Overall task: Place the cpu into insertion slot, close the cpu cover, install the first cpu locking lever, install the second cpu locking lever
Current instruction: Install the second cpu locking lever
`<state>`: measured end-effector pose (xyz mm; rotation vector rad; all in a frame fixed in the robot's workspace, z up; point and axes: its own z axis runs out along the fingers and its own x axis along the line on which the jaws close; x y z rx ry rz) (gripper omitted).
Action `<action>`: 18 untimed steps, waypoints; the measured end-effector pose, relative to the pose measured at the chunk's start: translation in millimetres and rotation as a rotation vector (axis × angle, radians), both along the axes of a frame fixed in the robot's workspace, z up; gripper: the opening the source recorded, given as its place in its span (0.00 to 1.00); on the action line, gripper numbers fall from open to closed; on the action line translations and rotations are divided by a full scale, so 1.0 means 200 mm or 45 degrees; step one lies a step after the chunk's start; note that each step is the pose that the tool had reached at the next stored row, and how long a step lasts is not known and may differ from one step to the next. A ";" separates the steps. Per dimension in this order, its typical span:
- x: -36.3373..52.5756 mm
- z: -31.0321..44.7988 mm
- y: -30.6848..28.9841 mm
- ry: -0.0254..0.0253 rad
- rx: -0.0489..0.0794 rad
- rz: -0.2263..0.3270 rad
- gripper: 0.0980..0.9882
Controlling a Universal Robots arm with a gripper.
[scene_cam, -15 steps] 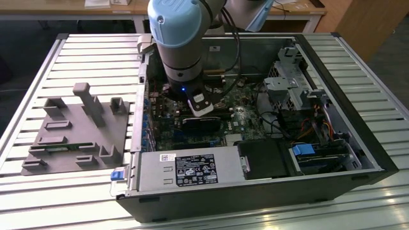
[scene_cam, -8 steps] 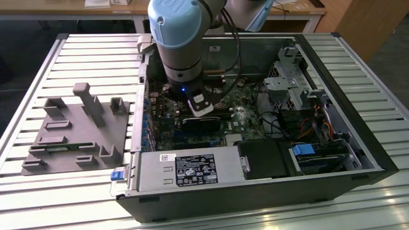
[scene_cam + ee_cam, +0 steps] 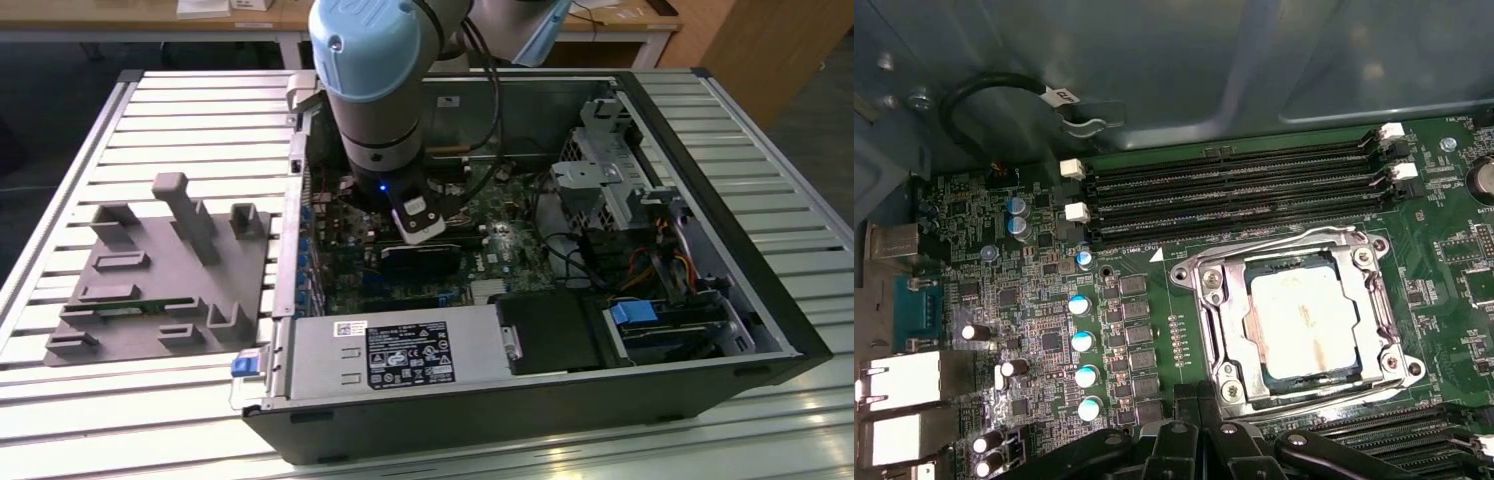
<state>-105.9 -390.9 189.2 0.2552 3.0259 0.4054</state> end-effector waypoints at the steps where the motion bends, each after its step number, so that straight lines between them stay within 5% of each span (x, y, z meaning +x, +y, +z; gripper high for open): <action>1: 0.000 0.001 0.000 -0.0001 0.000 0.000 0.01; 14: 0.001 0.084 0.000 0.0000 0.000 0.000 0.01; 18: 0.033 0.085 0.000 0.0004 0.000 0.000 0.01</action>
